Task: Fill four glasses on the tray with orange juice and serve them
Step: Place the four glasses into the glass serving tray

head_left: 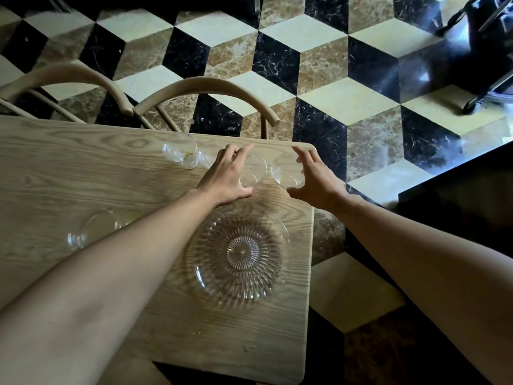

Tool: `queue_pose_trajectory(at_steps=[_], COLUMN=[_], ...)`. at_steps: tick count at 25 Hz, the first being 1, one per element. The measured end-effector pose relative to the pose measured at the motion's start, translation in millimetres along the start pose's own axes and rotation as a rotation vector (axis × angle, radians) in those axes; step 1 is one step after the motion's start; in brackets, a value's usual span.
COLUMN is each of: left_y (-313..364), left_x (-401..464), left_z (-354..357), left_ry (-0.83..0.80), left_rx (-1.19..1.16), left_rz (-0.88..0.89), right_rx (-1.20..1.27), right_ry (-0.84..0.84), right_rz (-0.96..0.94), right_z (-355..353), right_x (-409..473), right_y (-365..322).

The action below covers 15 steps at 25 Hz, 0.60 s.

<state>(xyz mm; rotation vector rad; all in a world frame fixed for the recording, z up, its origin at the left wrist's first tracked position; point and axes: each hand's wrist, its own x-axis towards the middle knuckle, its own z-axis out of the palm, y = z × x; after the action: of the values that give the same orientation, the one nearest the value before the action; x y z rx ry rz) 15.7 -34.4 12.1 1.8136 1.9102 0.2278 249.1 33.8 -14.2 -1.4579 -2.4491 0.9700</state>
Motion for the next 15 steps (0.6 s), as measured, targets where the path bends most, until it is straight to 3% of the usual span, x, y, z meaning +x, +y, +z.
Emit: queue_pose_trajectory(at_steps=[6,15], left_y=[-2.6,-30.2], left_x=[-66.6,-142.2], left_z=[12.2,14.6], left_ry=[0.094,0.128], left_rx=[-0.084,-0.112], left_rz=[-0.085,-0.104], right_rx=[0.026,0.106], right_ry=[0.006,0.054], right_rz=[-0.030,0.095], right_z=[3.4,50.9], right_x=[-45.4,-115.9], right_y=[-31.1,-70.2])
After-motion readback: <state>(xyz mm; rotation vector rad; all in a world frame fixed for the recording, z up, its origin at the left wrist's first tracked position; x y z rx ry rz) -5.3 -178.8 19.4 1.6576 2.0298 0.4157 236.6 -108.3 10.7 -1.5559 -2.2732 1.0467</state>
